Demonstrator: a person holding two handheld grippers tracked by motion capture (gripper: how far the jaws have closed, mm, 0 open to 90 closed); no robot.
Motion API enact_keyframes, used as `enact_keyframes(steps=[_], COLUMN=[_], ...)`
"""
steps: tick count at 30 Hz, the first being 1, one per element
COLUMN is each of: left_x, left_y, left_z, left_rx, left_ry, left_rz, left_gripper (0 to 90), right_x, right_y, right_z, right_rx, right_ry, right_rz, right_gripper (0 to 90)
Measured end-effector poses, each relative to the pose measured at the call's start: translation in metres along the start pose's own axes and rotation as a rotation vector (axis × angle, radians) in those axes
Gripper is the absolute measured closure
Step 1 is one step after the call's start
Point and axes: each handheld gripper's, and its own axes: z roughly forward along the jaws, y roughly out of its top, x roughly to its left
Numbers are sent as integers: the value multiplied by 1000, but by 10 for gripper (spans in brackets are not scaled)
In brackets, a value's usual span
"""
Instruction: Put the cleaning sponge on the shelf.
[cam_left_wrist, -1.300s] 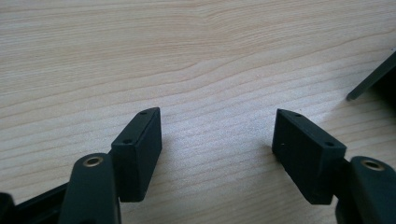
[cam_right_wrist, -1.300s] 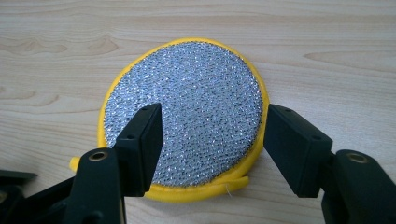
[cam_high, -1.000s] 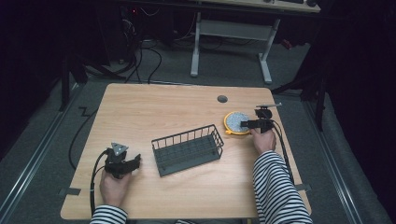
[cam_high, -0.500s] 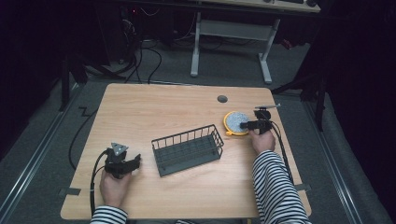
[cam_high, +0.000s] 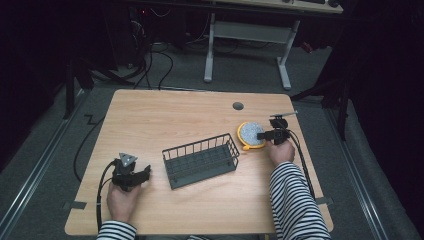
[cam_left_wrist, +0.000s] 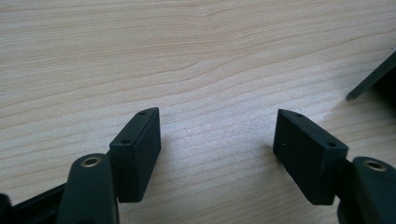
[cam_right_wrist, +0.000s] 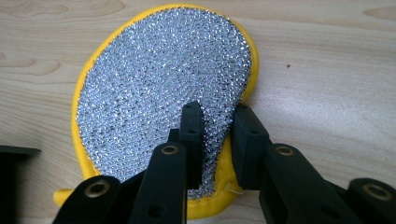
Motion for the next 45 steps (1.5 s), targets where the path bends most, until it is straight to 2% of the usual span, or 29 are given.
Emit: enact_keyframes(steps=[4,11,15,21,28,34,40,45], left_x=[0,0,0,0,-1,0,0,0], left_y=[0,0,0,0,0,0,0,0], left_z=[0,0,0,0,0,0,0,0], left_rx=[0,0,0,0,0,0,0,0], left_ry=[0,0,-1,2,3,3,2,2], left_rz=[0,0,0,-3,-4,-4,-5,-4], left_gripper=[328,328,327,328,328,327,327,327], right_x=[2,7,11,12,17,30,44,55], right_y=[3,4,5,5,10,10,9,11], right_z=[-2,-10,-22,-43,-71,-87,-95,-103], right_rx=[-4,-38,-63,-110,-149,-178,-198,-211], right_ry=[-1,26,35,67,64,89,143,170], right_rz=[-13,-38,-65,-78,-121,-178,-203,-231], right_gripper=[776,776,775,775,775,776,776,776])
